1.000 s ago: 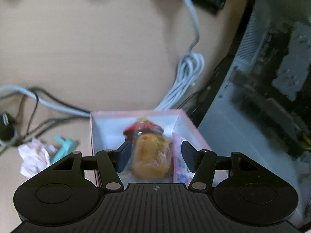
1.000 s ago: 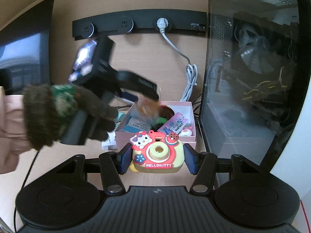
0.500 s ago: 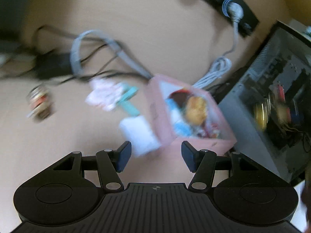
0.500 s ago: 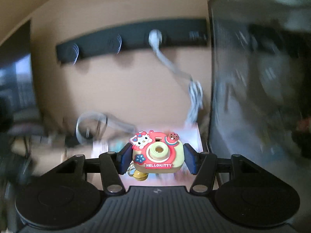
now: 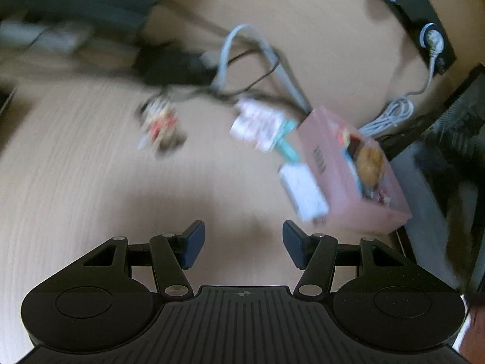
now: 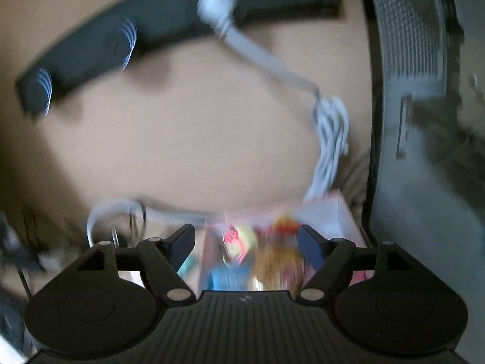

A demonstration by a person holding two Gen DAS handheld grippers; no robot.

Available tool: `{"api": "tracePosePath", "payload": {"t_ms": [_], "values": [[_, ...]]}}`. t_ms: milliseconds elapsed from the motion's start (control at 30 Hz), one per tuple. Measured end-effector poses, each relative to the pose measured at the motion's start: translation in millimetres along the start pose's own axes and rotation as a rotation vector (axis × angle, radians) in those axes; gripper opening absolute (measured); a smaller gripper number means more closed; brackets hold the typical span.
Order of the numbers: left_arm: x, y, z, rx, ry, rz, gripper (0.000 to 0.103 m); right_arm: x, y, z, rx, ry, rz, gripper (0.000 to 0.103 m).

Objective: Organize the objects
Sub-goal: 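Drop the bun into the pink box with the left gripper while the right drops the toy in, then move the left gripper over the desk to the small girl figure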

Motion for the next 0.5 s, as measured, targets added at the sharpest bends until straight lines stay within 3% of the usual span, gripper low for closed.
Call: {"api": "tracePosePath", "payload": {"t_ms": [133, 267, 367, 500], "values": [[39, -47, -28, 0.146, 0.039, 0.010, 0.061, -17, 63, 24, -0.122, 0.039, 0.034, 0.076], [105, -86, -49, 0.276, 0.009, 0.011, 0.062, -32, 111, 46, -0.178, 0.032, 0.114, 0.076], [154, -98, -55, 0.345, -0.051, 0.010, 0.061, -45, 136, 61, -0.236, 0.063, 0.129, 0.075], [202, -92, -50, 0.437, -0.122, 0.070, 0.061, -58, 159, 63, -0.252, 0.084, 0.145, 0.075]]}}
Point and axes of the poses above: each gripper's, at about its wrist camera, not at the fingertips, and x roughly the way its jaws point, z to its left, y to its underside, the point moved 5 cm from there along x, roughly the way its jaws point, and after that the axes turned 11 degrees about y, right-handed, at the moved point
